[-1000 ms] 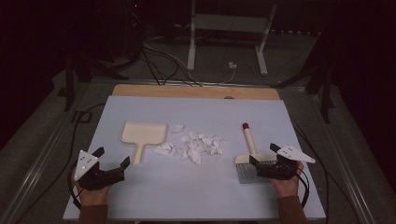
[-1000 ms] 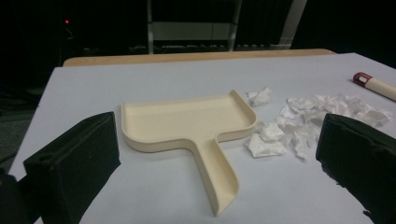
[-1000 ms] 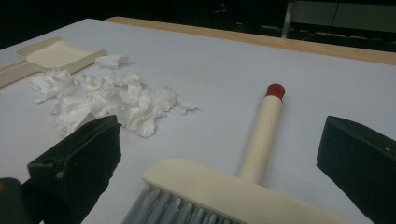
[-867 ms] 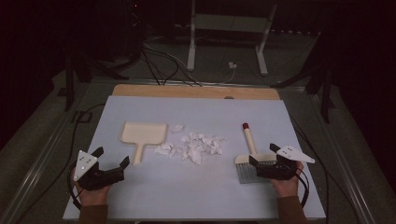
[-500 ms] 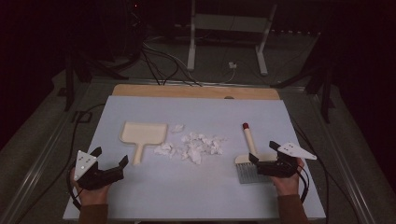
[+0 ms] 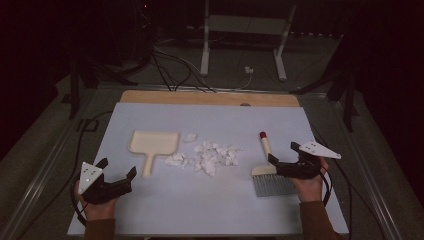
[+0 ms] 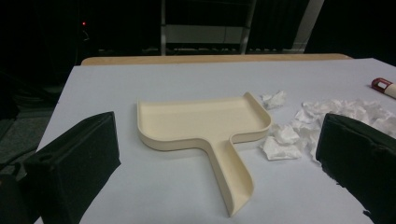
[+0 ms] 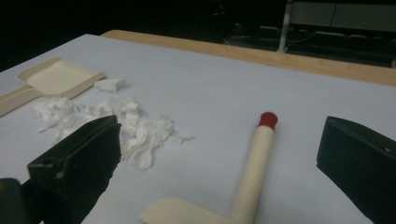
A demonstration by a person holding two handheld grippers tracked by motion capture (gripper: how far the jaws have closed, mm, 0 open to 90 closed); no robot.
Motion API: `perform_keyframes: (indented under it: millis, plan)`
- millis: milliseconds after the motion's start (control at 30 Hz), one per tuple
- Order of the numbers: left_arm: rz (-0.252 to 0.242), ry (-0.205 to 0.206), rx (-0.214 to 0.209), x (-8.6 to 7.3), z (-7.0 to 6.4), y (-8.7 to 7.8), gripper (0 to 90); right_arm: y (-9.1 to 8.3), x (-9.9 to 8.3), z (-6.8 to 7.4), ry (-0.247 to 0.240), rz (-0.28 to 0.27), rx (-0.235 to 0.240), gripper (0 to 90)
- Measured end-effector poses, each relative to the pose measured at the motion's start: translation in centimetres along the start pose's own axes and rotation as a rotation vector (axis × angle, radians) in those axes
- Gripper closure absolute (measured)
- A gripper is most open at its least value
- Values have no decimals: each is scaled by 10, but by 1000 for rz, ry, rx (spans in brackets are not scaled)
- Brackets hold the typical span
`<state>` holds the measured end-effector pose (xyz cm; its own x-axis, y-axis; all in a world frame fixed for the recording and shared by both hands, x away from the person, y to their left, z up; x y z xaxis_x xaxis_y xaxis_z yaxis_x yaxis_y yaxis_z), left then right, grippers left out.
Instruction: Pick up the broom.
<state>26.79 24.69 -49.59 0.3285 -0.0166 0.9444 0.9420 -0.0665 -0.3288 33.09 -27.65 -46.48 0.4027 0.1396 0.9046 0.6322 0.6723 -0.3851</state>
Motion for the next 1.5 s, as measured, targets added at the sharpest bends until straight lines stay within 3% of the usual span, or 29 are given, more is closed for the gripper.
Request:
perform_keyframes:
  millis: [133, 433, 533, 867, 1200, 1333, 1500]
  plan:
    - [2, 1, 0, -1, -1, 0, 3, 5, 7, -1, -38, 0, -8, 0]
    - [9, 20, 3, -2, -5, 1, 3, 17, 30, -6, -69, -33, -36, 0]
    - [10, 18, 6, -3, -4, 1, 3, 21, 34, -9, -68, -20, -50, 0]
    - [18, 12, 14, -4, -3, 3, 3, 44, 49, -31, -18, 85, -126, 0]
    - [24, 11, 18, -5, -3, 4, 3, 67, 55, -52, 36, 170, -162, 0]
    - [22, 4, 24, -5, -2, 4, 3, 76, 54, -58, 60, 188, -185, 14]
    - [24, 1, 25, -6, -1, 4, 3, 91, 40, -69, 104, 251, -194, 13]
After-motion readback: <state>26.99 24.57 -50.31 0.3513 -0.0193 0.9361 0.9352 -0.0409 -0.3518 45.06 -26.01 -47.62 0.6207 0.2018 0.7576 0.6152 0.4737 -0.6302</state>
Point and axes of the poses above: each handheld gripper's, and its own axes: y roughly forward along the jaws, x roughly out of its top, z roughly to its left, the point moved 4 cm from there along y, roughly forward along the jaws, and after that the axes turned 14 degrees about x, right-handed, at the moved point
